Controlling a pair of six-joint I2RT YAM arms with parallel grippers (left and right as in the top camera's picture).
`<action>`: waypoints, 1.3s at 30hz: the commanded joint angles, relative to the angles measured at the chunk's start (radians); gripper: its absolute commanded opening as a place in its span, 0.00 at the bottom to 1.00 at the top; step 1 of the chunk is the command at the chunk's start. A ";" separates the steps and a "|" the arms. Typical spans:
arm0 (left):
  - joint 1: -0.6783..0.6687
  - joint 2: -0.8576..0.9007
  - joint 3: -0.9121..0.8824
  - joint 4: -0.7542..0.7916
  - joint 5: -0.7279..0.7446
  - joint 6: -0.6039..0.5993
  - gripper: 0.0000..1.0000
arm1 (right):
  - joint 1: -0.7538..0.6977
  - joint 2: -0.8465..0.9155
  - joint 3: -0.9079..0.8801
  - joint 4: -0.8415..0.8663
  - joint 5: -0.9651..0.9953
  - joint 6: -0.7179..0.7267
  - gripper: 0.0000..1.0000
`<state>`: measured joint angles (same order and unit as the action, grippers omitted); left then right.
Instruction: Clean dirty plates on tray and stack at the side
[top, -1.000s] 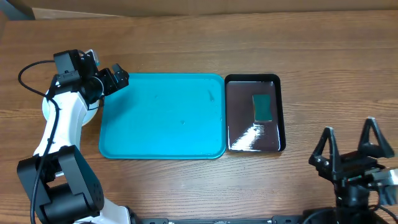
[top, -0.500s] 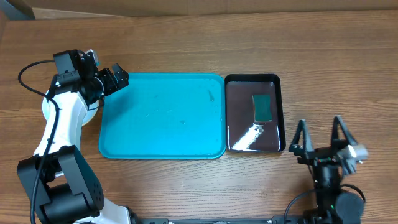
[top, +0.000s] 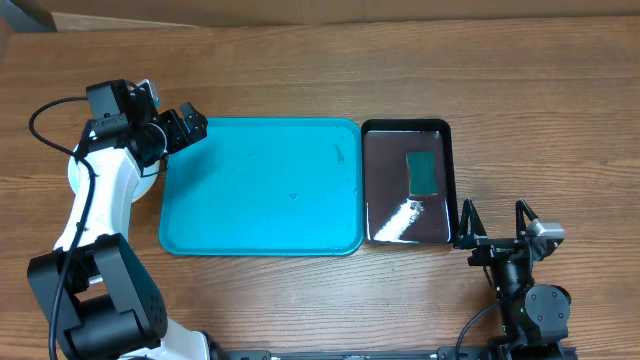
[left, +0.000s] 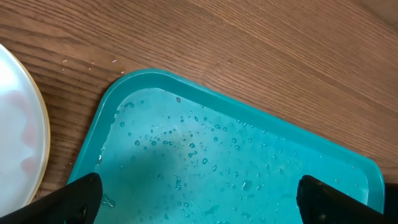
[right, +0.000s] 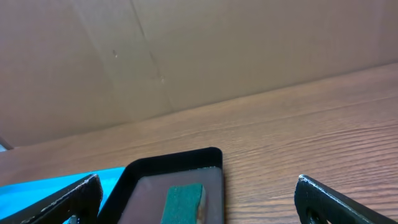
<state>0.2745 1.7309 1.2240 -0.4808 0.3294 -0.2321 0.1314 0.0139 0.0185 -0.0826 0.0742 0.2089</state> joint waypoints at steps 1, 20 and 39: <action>-0.006 0.008 0.021 0.002 0.000 0.019 1.00 | -0.004 -0.011 -0.010 0.005 -0.008 0.001 1.00; -0.006 0.008 0.021 0.002 0.000 0.019 1.00 | -0.004 -0.011 -0.010 0.005 -0.008 0.001 1.00; -0.035 -0.066 0.019 -0.032 -0.030 0.019 1.00 | -0.004 -0.011 -0.010 0.005 -0.008 0.001 1.00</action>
<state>0.2672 1.7290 1.2240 -0.5041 0.3229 -0.2321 0.1314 0.0139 0.0185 -0.0826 0.0742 0.2092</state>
